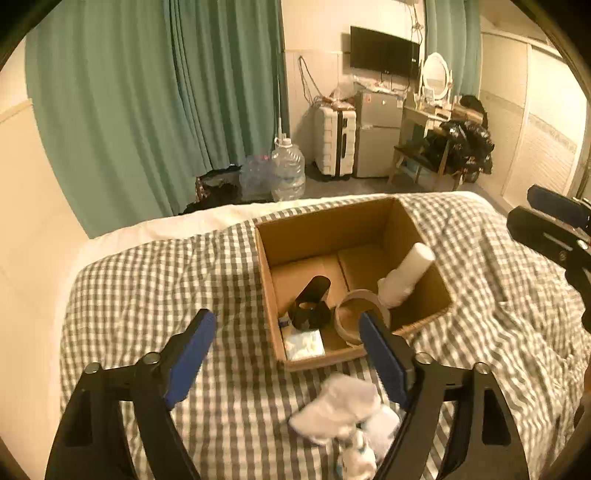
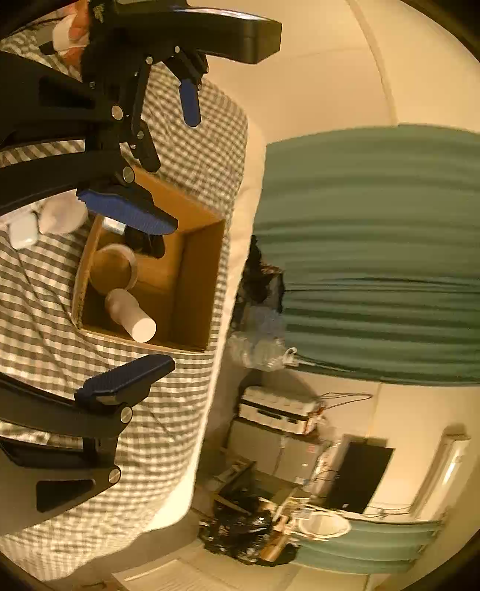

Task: Organize objects
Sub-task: 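Withdraw both open tools from the box toward the remaining items, then grasp the white bunny figurine with the right tool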

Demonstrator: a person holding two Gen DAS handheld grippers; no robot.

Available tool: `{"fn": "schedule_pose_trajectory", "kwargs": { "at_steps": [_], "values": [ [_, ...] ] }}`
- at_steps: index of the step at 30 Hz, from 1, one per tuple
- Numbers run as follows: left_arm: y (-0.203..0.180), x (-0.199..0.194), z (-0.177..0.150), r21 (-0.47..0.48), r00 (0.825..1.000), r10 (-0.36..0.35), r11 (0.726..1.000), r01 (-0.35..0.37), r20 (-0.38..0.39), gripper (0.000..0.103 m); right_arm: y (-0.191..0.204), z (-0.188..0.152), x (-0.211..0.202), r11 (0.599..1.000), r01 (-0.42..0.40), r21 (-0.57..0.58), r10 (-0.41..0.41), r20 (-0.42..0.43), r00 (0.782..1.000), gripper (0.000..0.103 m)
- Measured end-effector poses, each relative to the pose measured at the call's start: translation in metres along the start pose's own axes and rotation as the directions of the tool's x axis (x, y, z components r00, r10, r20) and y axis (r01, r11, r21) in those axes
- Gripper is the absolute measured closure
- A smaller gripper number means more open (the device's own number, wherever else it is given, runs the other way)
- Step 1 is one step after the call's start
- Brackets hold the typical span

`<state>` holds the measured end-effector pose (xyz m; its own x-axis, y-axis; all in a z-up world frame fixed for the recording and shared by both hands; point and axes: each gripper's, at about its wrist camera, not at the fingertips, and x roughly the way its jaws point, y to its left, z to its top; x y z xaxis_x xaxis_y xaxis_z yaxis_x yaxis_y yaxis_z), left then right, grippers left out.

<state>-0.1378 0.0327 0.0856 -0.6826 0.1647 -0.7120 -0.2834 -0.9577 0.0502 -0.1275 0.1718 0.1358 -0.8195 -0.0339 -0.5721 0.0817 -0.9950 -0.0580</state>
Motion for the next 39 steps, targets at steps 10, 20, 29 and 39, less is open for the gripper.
{"fn": "schedule_pose_trajectory", "kwargs": {
  "at_steps": [10,20,29,39],
  "values": [
    [0.022,-0.069,-0.048,-0.057,0.997,0.021,0.998,-0.017,0.076,0.006,0.039,-0.017,-0.067,0.997,-0.032,-0.068,0.032,-0.004,0.999,0.026],
    [0.033,-0.033,-0.126,-0.081,0.993,0.114,0.99,-0.117,-0.035,0.005,0.077,-0.109,-0.016,0.988,-0.154,-0.004,0.149,-0.232,0.961,0.026],
    [0.039,0.033,-0.174,-0.129,0.982,0.089,0.985,-0.111,-0.167,0.005,0.105,-0.175,0.052,0.99,-0.14,-0.01,0.127,-0.357,0.925,0.026],
    [0.058,0.039,-0.185,-0.224,0.975,0.048,0.97,-0.097,-0.217,0.005,0.129,-0.21,0.094,0.982,-0.153,-0.107,0.086,-0.468,0.879,0.028]
  ]
}}
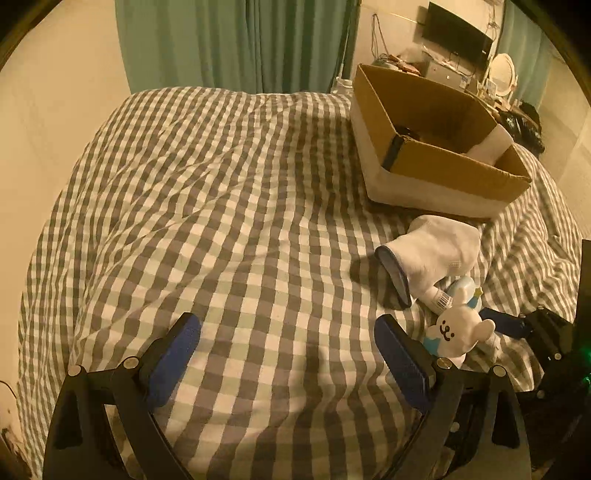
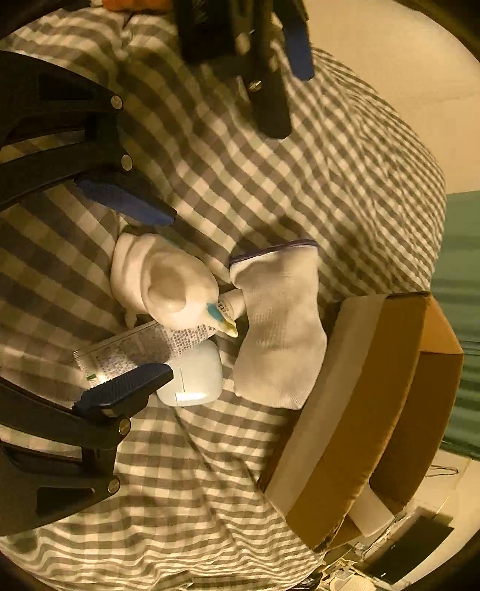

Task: Organize objects
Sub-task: 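Grasp the white bunny figurine with the right tool, then grasp the white sock with the left tool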

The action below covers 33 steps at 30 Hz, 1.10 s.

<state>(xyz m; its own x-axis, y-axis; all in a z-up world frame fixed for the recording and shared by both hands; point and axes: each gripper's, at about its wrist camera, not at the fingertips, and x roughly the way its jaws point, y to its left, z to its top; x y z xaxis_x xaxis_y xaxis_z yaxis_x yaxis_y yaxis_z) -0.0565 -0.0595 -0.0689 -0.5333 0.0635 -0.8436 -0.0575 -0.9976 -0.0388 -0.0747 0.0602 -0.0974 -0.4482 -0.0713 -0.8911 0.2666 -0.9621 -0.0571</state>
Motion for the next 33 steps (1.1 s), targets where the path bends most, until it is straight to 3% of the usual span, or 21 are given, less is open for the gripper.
{"fn": "schedule_pose_trajectory", "kwargs": {
  "at_steps": [3,4,6,8,14,20,29,31,33],
  "values": [
    [0.0,0.001,0.0,-0.002,1.0,0.0,1.0,0.0,-0.003,0.005,0.003,0.001,-0.001,1.0,-0.016,-0.01,0.016,0.015,1.0,0.049],
    [0.0,0.0,0.0,-0.002,1.0,0.002,1.0,-0.002,0.001,0.005,0.003,0.001,-0.004,0.999,-0.027,-0.017,0.028,0.022,0.999,0.05],
    [-0.001,-0.002,-0.001,-0.001,1.0,0.003,1.0,-0.003,0.011,0.005,0.006,-0.001,-0.008,0.999,-0.031,-0.029,0.031,0.026,0.999,0.05],
    [-0.002,-0.005,-0.001,0.0,1.0,0.01,1.0,-0.01,0.02,0.005,0.005,-0.003,-0.017,0.996,-0.088,-0.012,0.088,0.038,0.995,0.05],
    [-0.013,-0.013,0.0,0.027,0.999,0.03,0.999,-0.031,0.035,0.005,-0.006,0.0,-0.063,0.99,-0.141,0.014,0.137,0.146,0.98,0.051],
    [-0.038,-0.012,0.005,0.054,0.999,-0.006,0.999,0.004,0.032,0.005,-0.036,0.009,-0.102,0.994,-0.103,0.031,0.092,0.249,0.964,0.05],
    [-0.106,0.025,0.031,0.185,0.996,-0.086,0.979,0.086,-0.007,0.005,-0.099,0.015,-0.077,0.994,0.012,0.104,-0.035,0.225,0.974,0.05],
    [-0.114,0.039,0.037,0.204,0.993,-0.116,0.972,0.116,-0.014,0.005,-0.11,0.013,-0.064,0.992,0.004,0.13,-0.031,0.21,0.977,0.05],
    [-0.121,0.056,0.043,0.223,0.988,-0.148,0.963,0.155,-0.045,0.005,-0.12,0.009,-0.053,0.985,-0.057,0.161,0.026,0.193,0.981,0.05]
  ]
}}
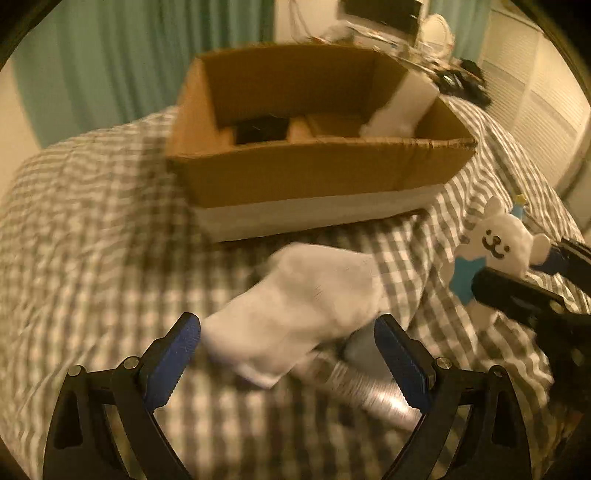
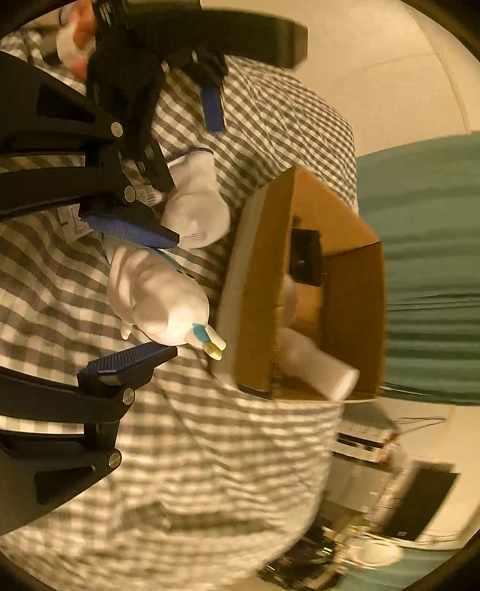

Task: Organize objects
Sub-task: 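Grasp the white sock with the left tool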

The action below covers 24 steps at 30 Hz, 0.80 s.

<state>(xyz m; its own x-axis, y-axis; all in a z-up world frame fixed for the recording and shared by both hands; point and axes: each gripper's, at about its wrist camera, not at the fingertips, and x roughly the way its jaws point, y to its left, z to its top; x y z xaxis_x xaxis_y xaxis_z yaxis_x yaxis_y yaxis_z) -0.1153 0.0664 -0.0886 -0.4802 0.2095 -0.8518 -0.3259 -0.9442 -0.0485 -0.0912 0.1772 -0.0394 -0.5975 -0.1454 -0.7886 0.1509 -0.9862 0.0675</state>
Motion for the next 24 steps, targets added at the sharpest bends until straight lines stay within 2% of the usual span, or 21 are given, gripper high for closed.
{"fn": "schedule_pose_trajectory", "kwargs": {
  "at_steps": [3,12,13,16,19,24],
  "values": [
    [-0.004,0.016,0.005,-0.003,0.999,-0.039,0.999,0.039,-0.017,0.005,-0.01,-0.003,0.002,0.999,-0.026,0.038,0.026,0.008,1.0,0.05],
    [0.0,0.046,0.008,-0.036,0.998,-0.001,0.999,-0.001,-0.06,0.005,-0.019,-0.006,0.007,0.994,-0.06,0.092,0.061,-0.009,0.998,0.05],
    [0.001,0.047,0.007,-0.039,0.998,0.003,0.999,-0.005,-0.061,0.009,-0.019,-0.007,0.009,0.994,-0.06,0.095,0.062,-0.016,0.998,0.05],
    [0.007,0.043,0.002,-0.062,0.998,0.04,0.997,-0.043,-0.055,0.034,-0.019,-0.012,0.008,0.995,-0.051,0.09,0.054,-0.025,0.998,0.05],
    [0.014,0.029,-0.004,-0.099,0.999,0.026,0.995,-0.029,-0.037,0.047,-0.014,-0.015,0.01,0.997,-0.026,0.075,0.028,-0.03,0.999,0.05],
    [0.021,-0.01,-0.017,-0.098,0.998,0.066,0.993,-0.066,-0.006,0.049,-0.005,-0.021,0.011,0.999,0.025,0.045,-0.024,-0.032,0.999,0.05]
  ]
}}
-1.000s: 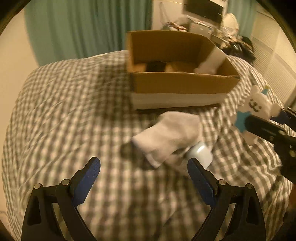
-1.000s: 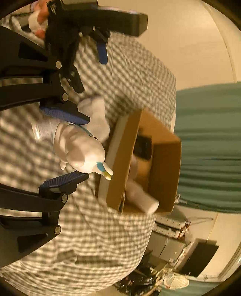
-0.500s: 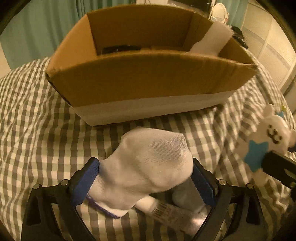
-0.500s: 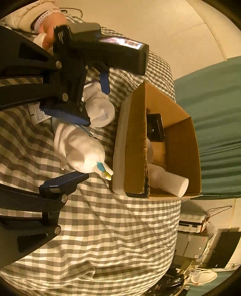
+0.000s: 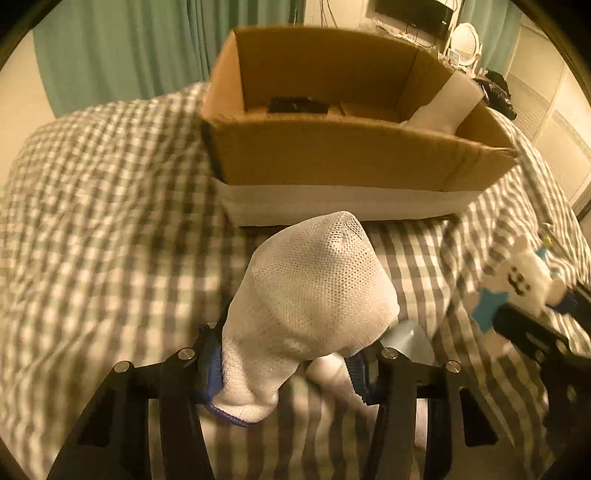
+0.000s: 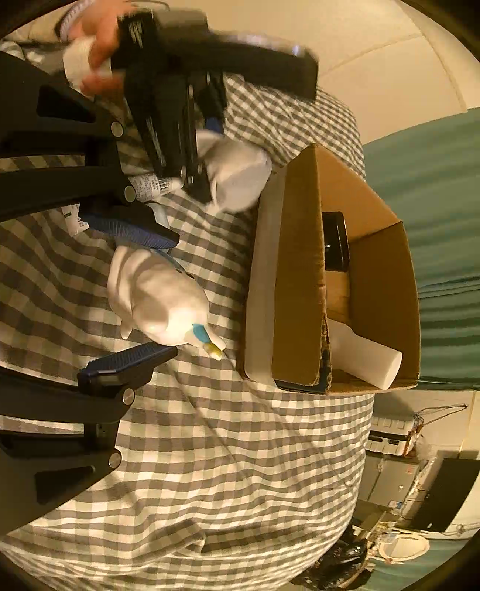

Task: Organize objects
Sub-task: 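Grasp the white sock with the left tool, then drop the sock into the box with the left tool while the right tool releases the bunny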

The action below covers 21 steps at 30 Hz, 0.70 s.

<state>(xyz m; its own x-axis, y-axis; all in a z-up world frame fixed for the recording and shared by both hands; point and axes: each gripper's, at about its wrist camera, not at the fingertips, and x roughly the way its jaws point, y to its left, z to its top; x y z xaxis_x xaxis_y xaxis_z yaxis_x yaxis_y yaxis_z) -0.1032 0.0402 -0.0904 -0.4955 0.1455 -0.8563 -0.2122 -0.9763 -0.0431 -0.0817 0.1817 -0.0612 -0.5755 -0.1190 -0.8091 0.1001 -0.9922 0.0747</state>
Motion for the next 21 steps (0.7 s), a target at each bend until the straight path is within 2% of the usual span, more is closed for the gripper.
{"fn": "schedule_pose_trajectory", "kwargs": {
  "at_steps": [4,10,13,21],
  "values": [
    [0.004,-0.036,-0.009,-0.005,0.998,0.014,1.0,-0.014,0.064,0.049,0.01,0.0,-0.009,0.999,0.046,-0.023,-0.045,0.035,0.998,0.05],
    [-0.003,-0.082,-0.01,0.047,0.99,0.008,0.999,-0.015,0.144,0.049,0.03,-0.002,-0.027,0.994,0.081,-0.077,-0.077,0.05,0.996,0.051],
    [-0.002,-0.104,0.002,0.053,0.984,-0.007,0.999,-0.003,0.177,0.049,0.037,0.001,-0.044,0.995,0.066,-0.074,-0.061,0.074,0.995,0.051],
    [-0.004,-0.158,0.028,0.113,0.967,-0.03,0.994,0.002,0.253,0.049,0.06,0.031,-0.104,0.982,0.113,-0.149,-0.085,0.181,0.98,0.05]
  ]
}}
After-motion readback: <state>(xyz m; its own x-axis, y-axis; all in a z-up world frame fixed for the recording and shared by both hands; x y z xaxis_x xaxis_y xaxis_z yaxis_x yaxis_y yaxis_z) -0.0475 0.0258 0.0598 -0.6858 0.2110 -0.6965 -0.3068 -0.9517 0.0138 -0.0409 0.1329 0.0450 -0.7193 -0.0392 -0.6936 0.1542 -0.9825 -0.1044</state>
